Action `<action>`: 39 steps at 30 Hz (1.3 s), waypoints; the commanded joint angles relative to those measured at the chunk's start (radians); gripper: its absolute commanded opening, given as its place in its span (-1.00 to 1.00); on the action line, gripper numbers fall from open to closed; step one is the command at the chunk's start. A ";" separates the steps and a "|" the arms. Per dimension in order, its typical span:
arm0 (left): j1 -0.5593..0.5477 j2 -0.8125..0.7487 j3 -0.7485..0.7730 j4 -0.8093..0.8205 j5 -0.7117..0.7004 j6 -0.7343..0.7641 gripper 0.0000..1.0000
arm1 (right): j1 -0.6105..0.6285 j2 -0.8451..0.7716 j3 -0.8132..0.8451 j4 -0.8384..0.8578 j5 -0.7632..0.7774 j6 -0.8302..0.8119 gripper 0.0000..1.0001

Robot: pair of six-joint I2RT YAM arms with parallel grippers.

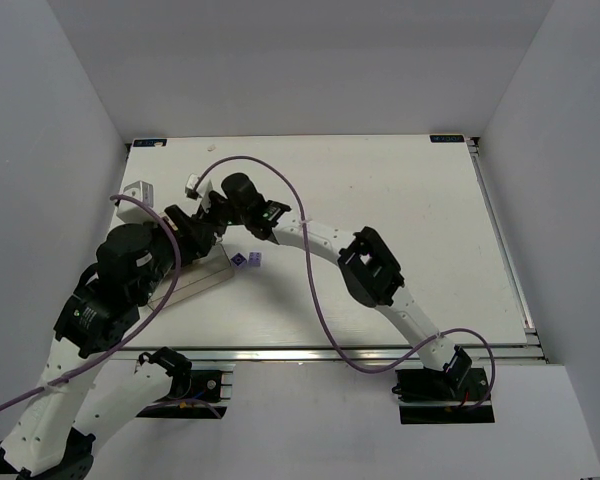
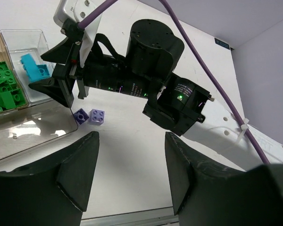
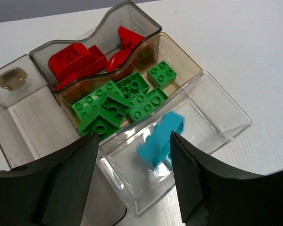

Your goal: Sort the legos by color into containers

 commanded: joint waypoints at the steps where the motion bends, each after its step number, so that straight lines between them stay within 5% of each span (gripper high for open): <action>1: 0.005 -0.017 0.004 -0.015 -0.014 -0.009 0.35 | -0.017 0.005 0.010 0.055 0.048 -0.028 0.36; 9: 0.005 -0.014 -0.002 -0.004 -0.011 -0.007 0.35 | -0.028 -0.030 -0.016 0.066 0.036 -0.002 0.31; 11: 0.005 -0.014 -0.012 0.004 -0.011 -0.009 0.34 | -0.049 -0.095 -0.053 0.098 -0.017 0.024 0.20; 12: 0.005 -0.008 -0.028 0.004 -0.012 -0.016 0.31 | -0.055 -0.116 -0.094 0.104 -0.041 0.050 0.00; 14: 0.005 0.001 -0.052 0.007 -0.006 -0.025 0.03 | -0.098 -0.194 -0.140 0.113 -0.121 0.072 -0.27; 15: 0.005 0.013 -0.069 0.013 0.009 -0.031 -0.15 | -0.113 -0.222 -0.166 0.112 -0.148 0.081 -0.59; 16: 0.005 0.026 -0.103 0.027 0.043 -0.033 -0.44 | -0.127 -0.271 -0.227 0.109 -0.214 0.087 -0.71; 18: 0.005 0.067 -0.129 0.050 0.097 -0.022 -0.62 | -0.202 -0.319 -0.295 0.089 -0.288 0.104 -0.85; 20: 0.005 0.162 -0.147 0.084 0.178 -0.012 -0.65 | -0.256 -0.375 -0.381 0.054 -0.421 0.084 -0.66; 21: -0.007 0.194 -0.146 0.094 0.195 0.005 -0.61 | -0.297 -0.389 -0.401 -0.024 -0.463 0.058 -0.17; 22: -0.008 0.255 -0.143 0.122 0.222 0.014 -0.54 | -0.323 -0.412 -0.418 -0.101 -0.525 0.009 0.04; 25: -0.008 0.322 -0.150 0.201 0.281 0.054 0.03 | -0.377 -0.484 -0.479 -0.303 -0.550 -0.245 0.47; 27: -0.008 0.392 -0.163 0.234 0.342 0.111 0.32 | -0.408 -0.535 -0.589 -0.328 -0.532 -0.351 0.52; 29: 0.003 0.493 -0.134 0.216 0.353 0.172 0.40 | -0.445 -0.598 -0.666 -0.350 -0.528 -0.388 0.53; 39: 0.003 0.915 0.093 0.114 0.313 0.212 0.43 | -0.588 -0.740 -0.783 -0.464 -0.529 -0.413 0.52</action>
